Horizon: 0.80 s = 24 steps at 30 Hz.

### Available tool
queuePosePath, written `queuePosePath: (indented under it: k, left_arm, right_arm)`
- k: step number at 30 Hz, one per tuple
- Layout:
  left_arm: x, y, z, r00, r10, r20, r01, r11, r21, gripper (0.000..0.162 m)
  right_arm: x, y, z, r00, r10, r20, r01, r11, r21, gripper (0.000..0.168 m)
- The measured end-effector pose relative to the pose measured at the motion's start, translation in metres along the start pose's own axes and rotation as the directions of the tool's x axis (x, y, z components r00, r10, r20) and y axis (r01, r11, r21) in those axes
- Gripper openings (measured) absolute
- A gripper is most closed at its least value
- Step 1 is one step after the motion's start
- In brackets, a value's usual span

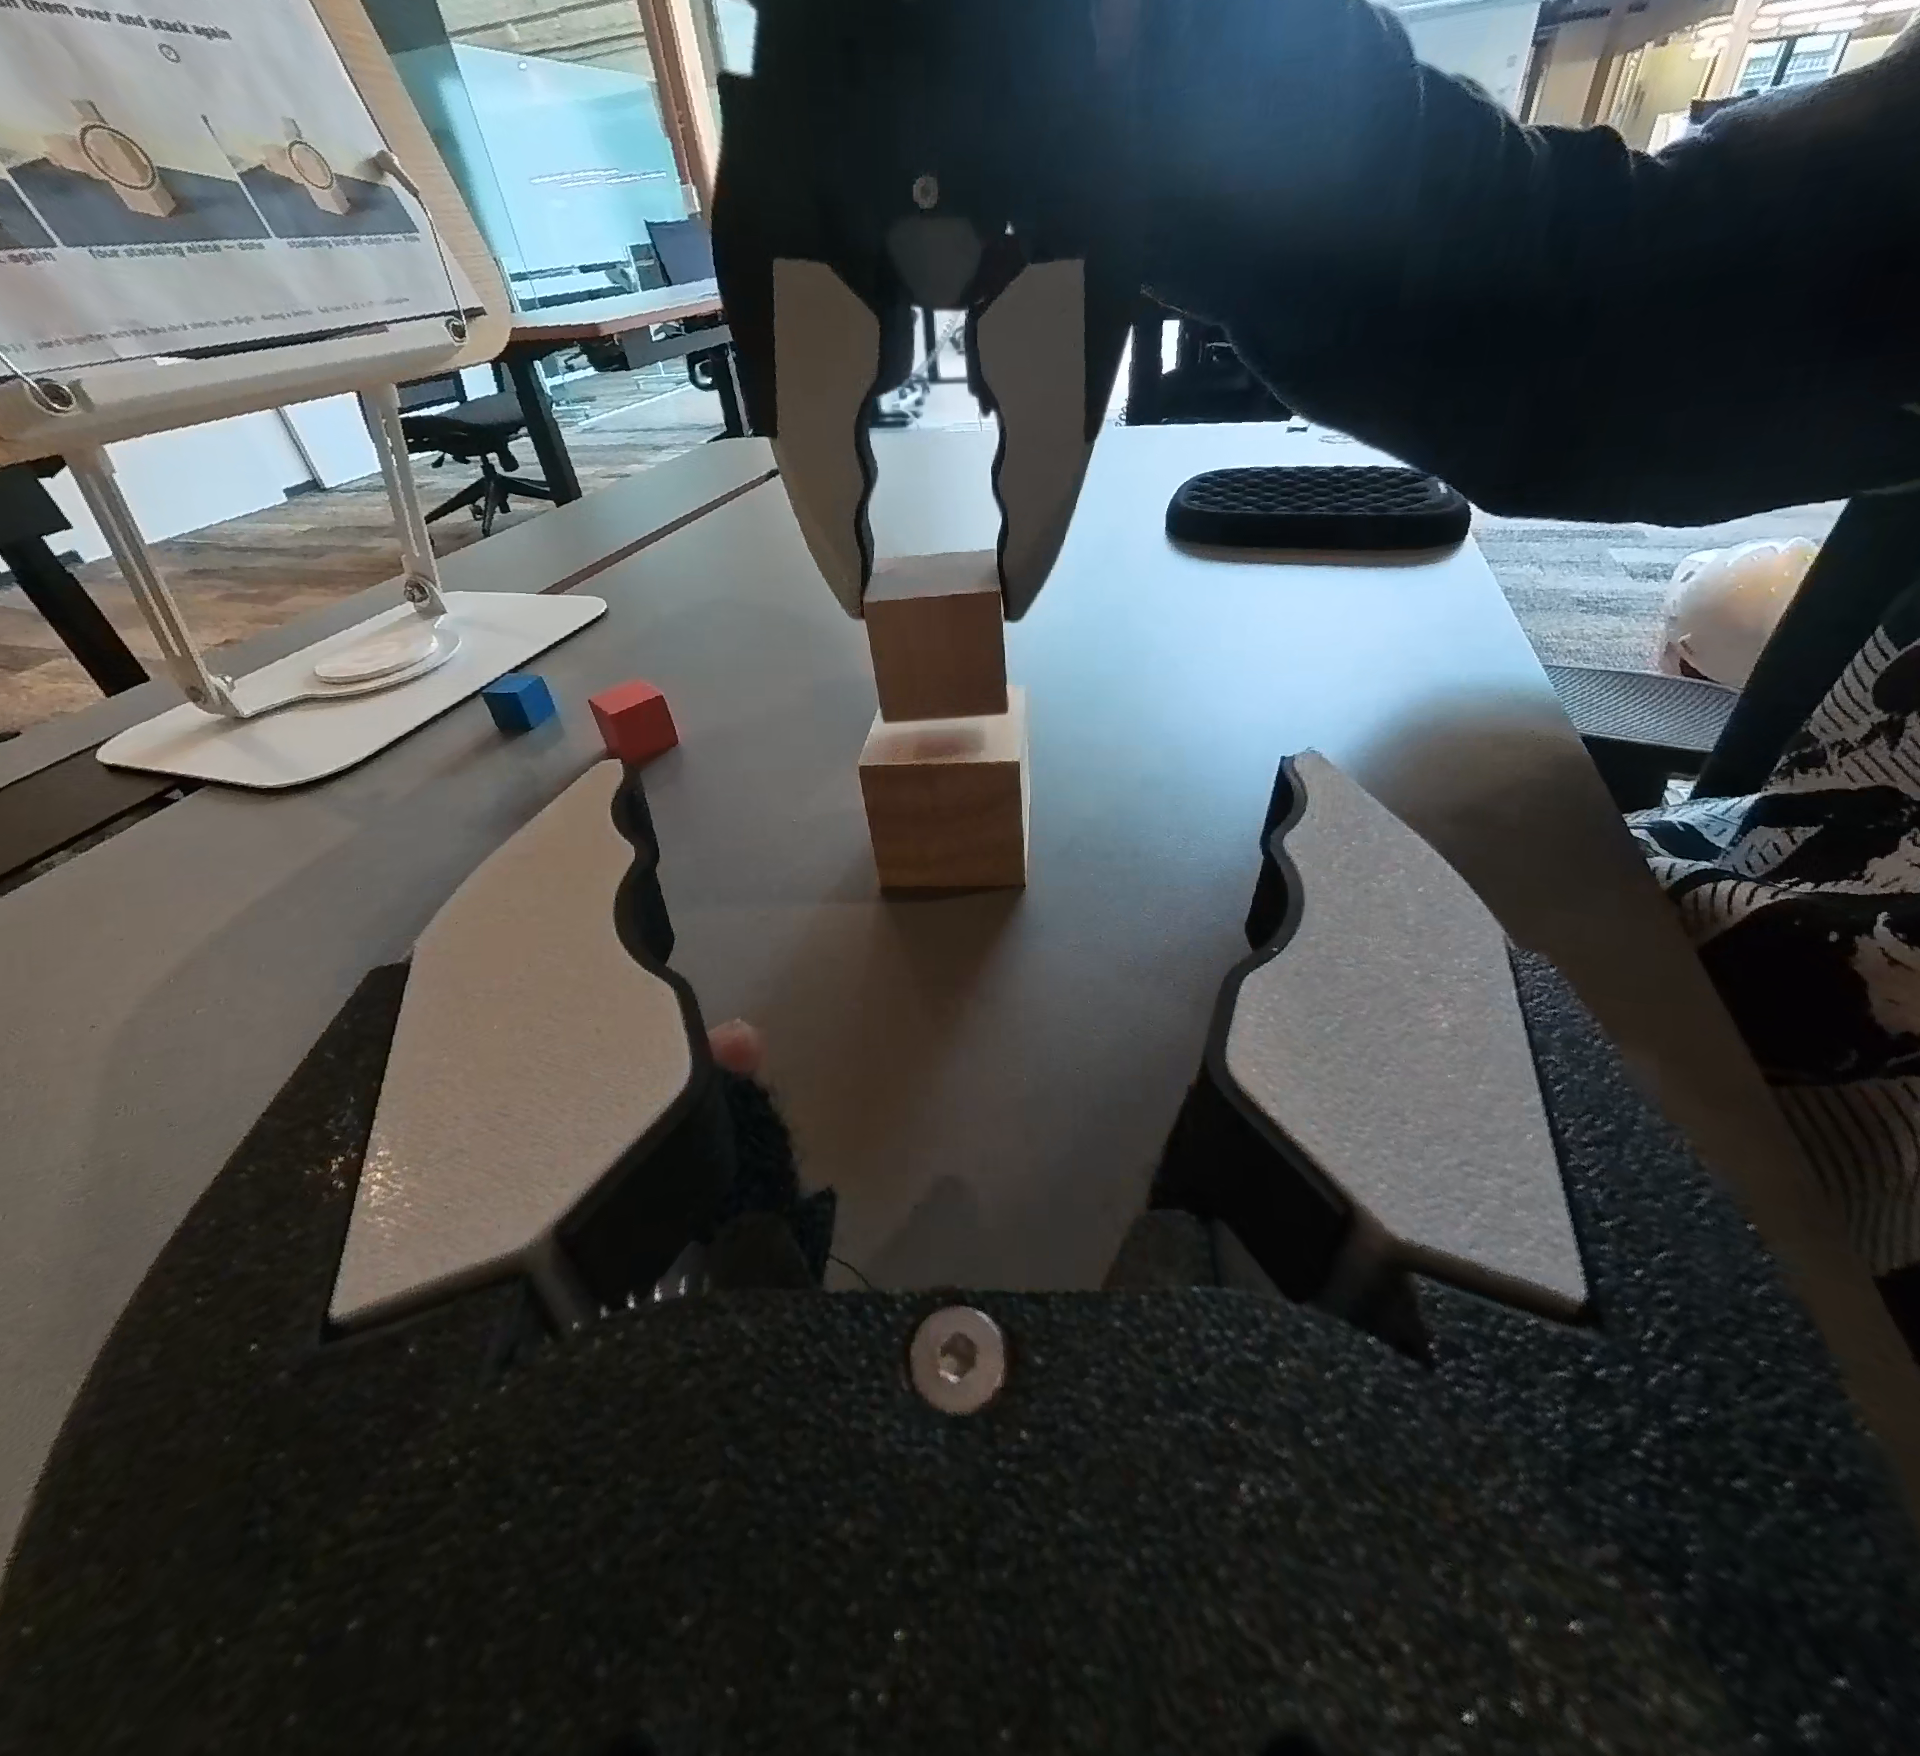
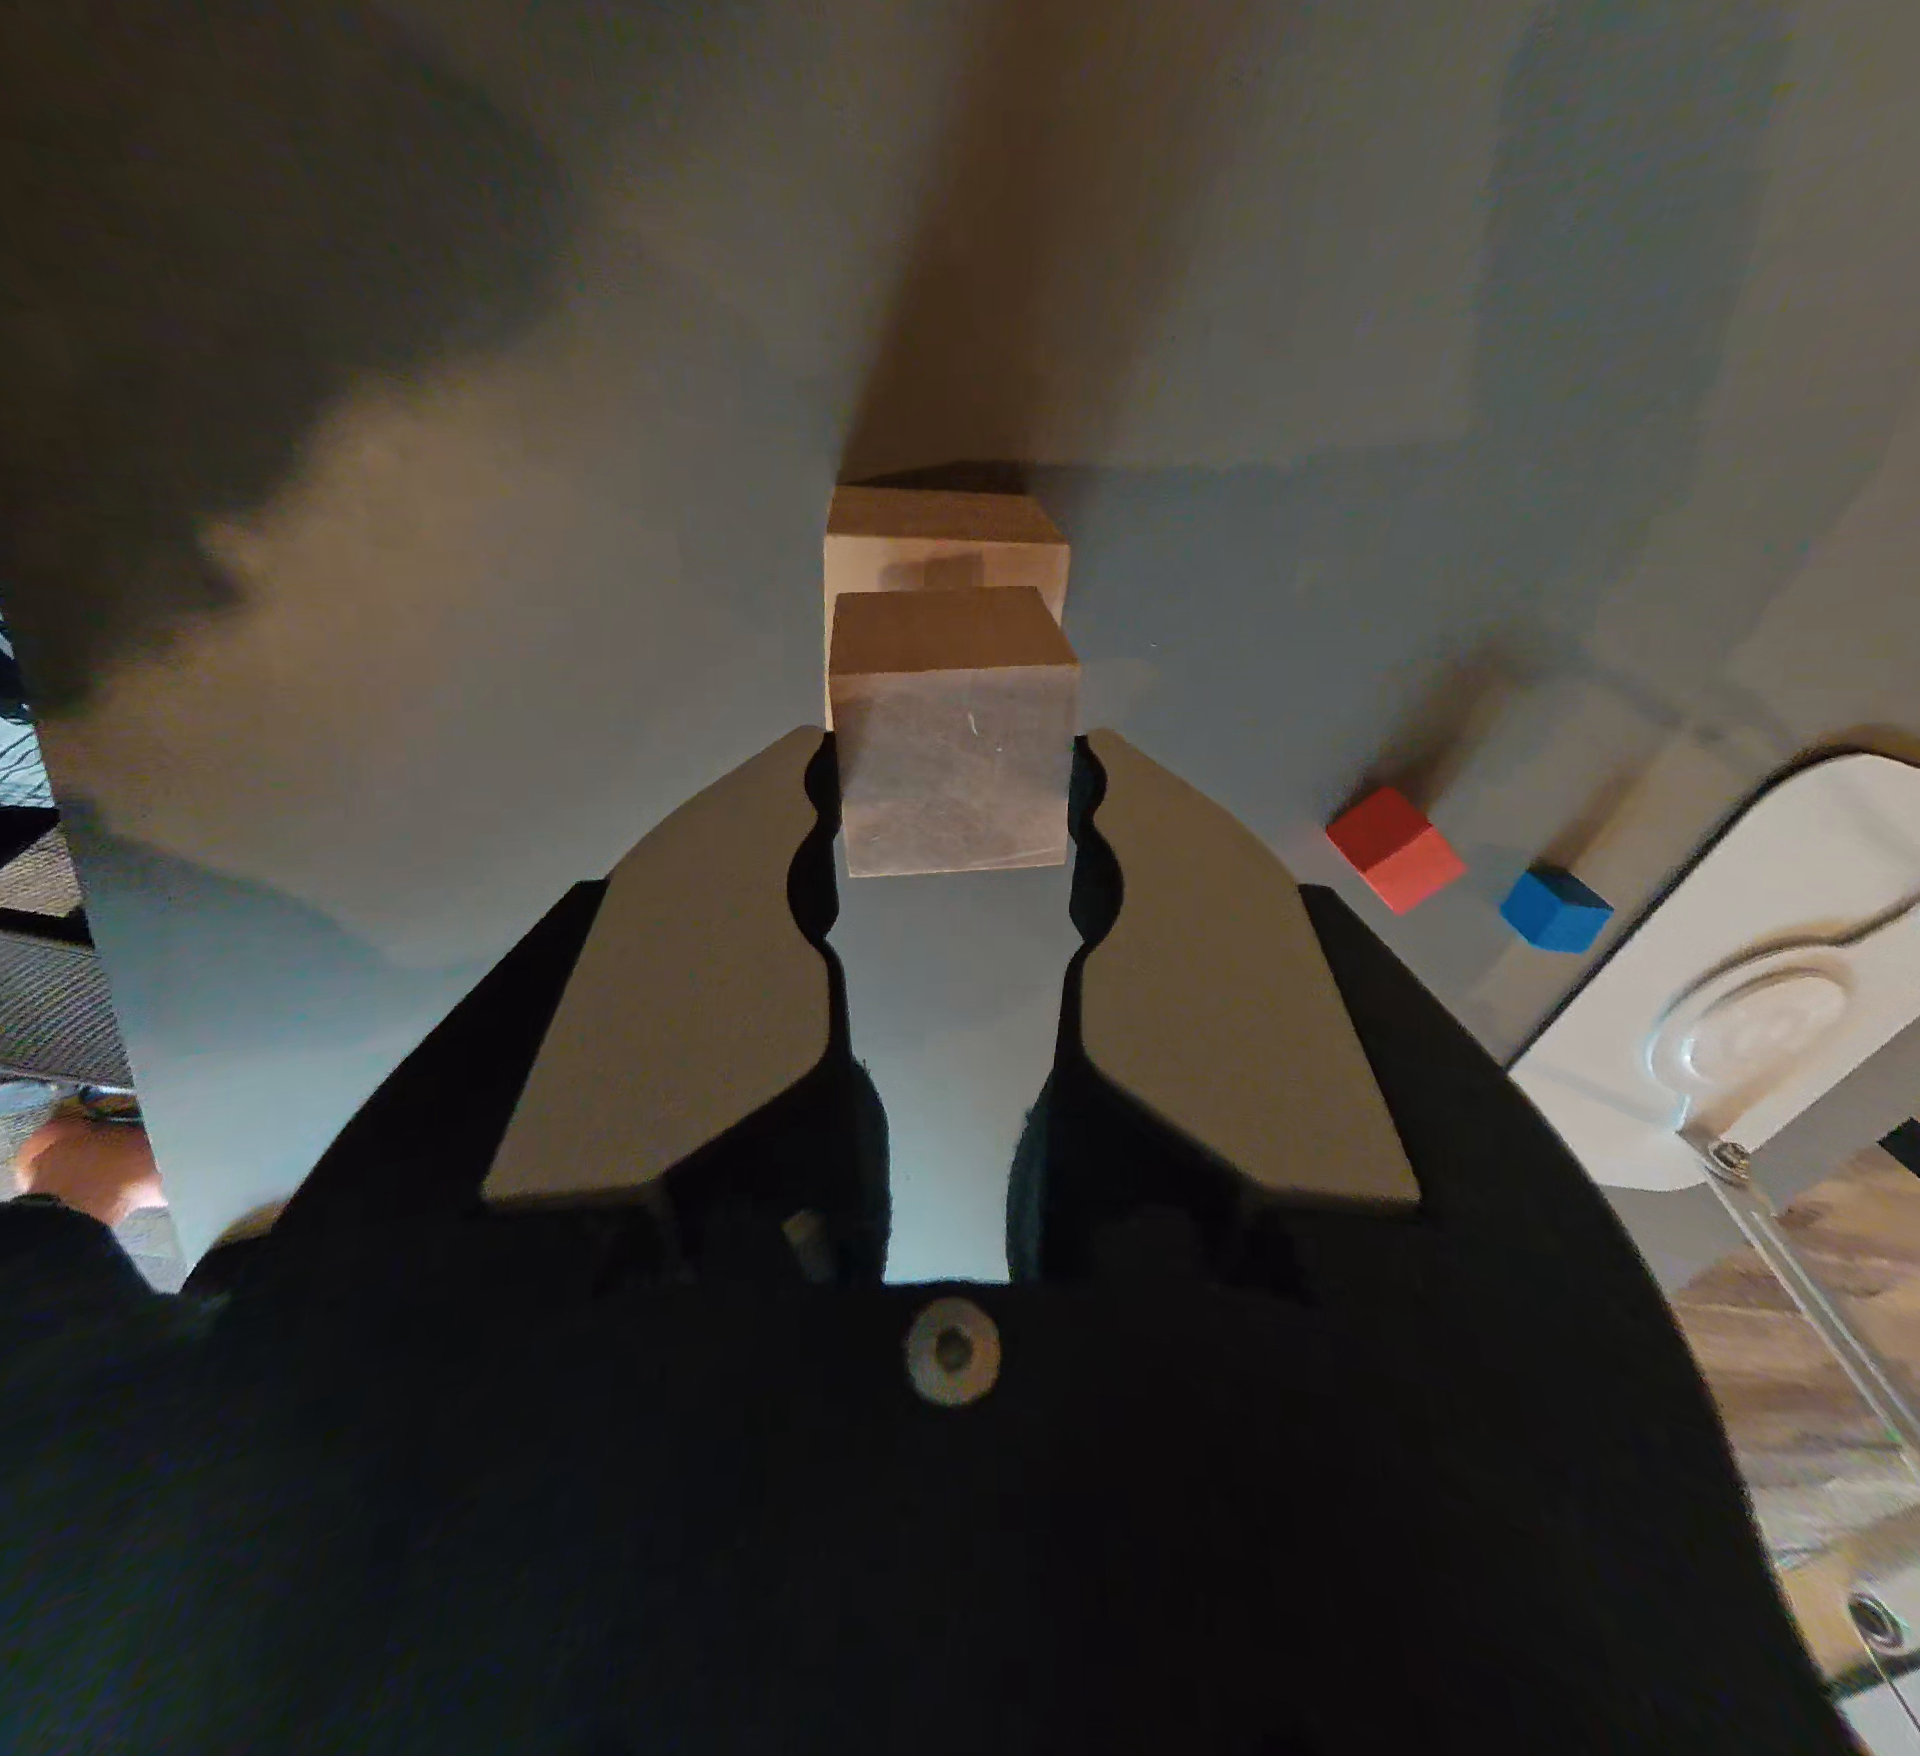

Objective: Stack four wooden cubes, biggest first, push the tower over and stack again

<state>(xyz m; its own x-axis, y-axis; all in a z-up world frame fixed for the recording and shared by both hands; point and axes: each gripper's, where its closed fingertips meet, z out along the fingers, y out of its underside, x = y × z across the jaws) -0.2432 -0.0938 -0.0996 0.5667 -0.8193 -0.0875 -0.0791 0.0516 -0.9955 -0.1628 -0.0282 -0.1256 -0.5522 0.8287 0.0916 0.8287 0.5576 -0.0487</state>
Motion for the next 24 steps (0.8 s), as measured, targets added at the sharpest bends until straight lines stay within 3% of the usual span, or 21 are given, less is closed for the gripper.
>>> queuePosePath:
  k: [21,24]
  left_arm:
    - [0.001,0.001,0.001,1.0,0.008,0.001,-0.008,1.0,-0.007,0.108]
    - [0.001,0.001,0.0,1.0,0.01,0.002,-0.01,1.0,-0.006,0.108]
  right_arm:
    - [0.001,0.002,0.012,0.996,0.084,0.032,-0.083,0.996,-0.036,0.042]
    - [-0.003,-0.001,0.008,0.993,0.102,0.063,-0.101,0.995,-0.023,0.055]
